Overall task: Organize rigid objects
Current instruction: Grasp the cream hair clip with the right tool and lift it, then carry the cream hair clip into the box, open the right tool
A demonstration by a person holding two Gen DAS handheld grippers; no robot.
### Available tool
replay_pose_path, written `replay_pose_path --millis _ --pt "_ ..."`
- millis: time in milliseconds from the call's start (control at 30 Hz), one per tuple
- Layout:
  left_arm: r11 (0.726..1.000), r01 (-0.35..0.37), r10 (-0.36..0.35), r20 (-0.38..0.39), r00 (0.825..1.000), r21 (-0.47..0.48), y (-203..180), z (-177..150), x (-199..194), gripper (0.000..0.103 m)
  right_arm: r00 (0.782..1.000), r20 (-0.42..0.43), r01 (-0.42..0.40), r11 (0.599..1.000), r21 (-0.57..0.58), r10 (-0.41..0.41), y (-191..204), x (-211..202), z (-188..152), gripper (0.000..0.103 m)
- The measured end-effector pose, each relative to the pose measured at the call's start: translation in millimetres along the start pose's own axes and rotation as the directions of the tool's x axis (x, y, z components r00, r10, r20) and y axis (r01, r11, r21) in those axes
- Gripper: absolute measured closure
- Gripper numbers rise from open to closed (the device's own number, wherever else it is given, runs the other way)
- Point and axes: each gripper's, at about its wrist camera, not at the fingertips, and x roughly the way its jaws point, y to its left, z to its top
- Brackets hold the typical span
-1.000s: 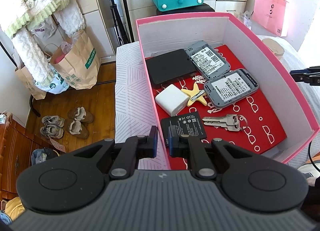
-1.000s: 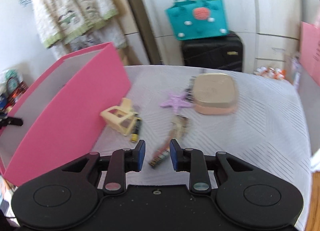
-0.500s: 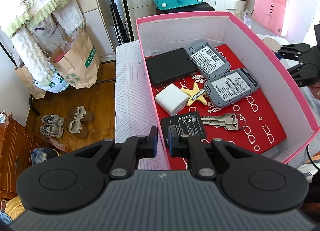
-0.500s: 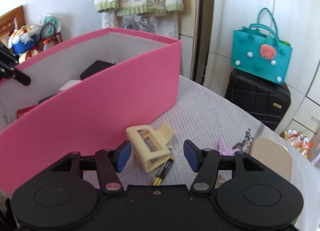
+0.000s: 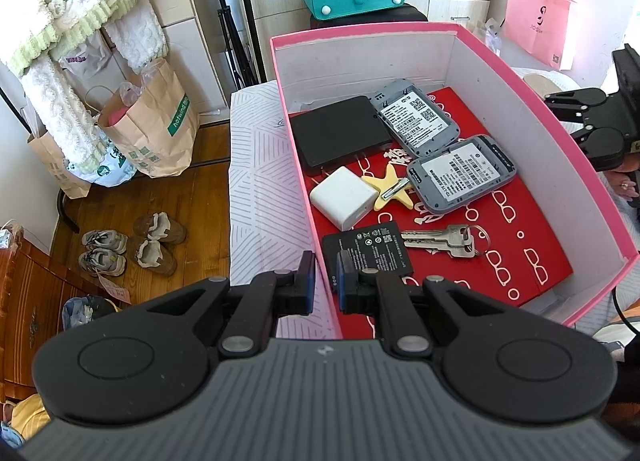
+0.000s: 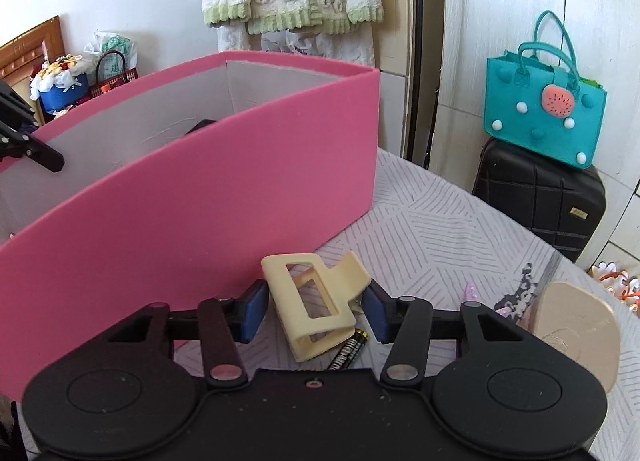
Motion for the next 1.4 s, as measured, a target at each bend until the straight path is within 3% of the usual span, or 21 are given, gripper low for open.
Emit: replay_pose_path --millis 333,533,667,767,833,1133,1233,1400 --pt "1.0 0.003 -0.003 0.001 1.0 0.0 -1 0 0 0.093 0.985 0.115 0.128 0.992 0.023 -0.129 14 -64 15 0.046" --pt "1.0 0.005 -0.005 0.001 1.0 0.005 -3 1 2 0.093 0.981 0.193 0.031 0.999 -0.044 -0.022 51 -105 48 0.046" --pt "1.0 0.011 -0.011 0.004 1.0 0.01 -3 2 3 0.093 0.989 0.075 -0.122 0.986 -0.115 0.131 76 -97 69 0.046" --pt "1.0 0.017 -0.017 0.009 1.0 0.009 0 0 2 0.093 0.973 -0.057 -0.23 0.964 -0.131 0.224 88 -78 81 0.046" --pt "1.0 0.019 -0.02 0.011 1.0 0.009 0 0 2 0.093 0.96 -0.138 -0.263 0.955 -0.139 0.244 94 -64 87 0.046" --pt "1.0 0.025 -0.025 0.015 1.0 0.011 2 -2 2 0.093 0.919 -0.363 -0.252 0.936 -0.246 0.152 114 -17 87 0.046" --pt "1.0 0.024 -0.024 0.015 1.0 0.011 2 -2 2 0.093 0.919 -0.378 -0.227 0.937 -0.266 0.115 116 -13 86 0.046" --pt "1.0 0.025 -0.026 0.018 1.0 0.007 2 -2 2 0.093 0.937 -0.332 -0.191 0.952 -0.237 0.105 112 -26 85 0.043"
